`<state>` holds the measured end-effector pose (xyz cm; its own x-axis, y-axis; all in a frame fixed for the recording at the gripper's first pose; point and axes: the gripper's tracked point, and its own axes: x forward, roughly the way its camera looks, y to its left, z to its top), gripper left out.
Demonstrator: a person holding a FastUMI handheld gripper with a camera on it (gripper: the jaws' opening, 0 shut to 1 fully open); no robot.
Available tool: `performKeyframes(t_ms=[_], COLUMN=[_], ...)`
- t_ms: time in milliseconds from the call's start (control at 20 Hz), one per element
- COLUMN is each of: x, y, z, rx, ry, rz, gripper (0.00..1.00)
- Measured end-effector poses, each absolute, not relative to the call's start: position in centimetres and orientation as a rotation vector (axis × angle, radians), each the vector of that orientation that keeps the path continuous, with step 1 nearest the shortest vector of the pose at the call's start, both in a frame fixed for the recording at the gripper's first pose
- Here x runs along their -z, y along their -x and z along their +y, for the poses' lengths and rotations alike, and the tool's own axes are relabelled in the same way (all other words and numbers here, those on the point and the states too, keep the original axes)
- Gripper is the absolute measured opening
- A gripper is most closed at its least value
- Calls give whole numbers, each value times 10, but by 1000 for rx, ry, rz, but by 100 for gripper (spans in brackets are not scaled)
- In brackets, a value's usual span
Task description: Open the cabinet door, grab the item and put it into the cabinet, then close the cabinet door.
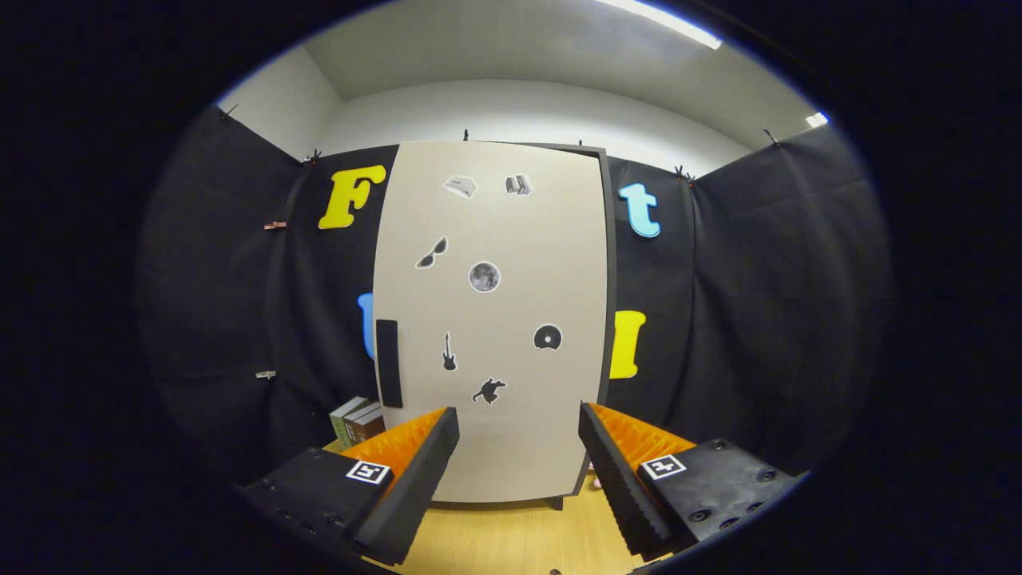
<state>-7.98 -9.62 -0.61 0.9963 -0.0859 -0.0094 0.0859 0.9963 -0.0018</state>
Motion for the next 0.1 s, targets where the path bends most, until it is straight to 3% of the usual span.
performKeyframes(t_ms=[100], x=[9], y=[78], z=[-96], rx=[83], ry=[1], rz=[18], gripper=[98])
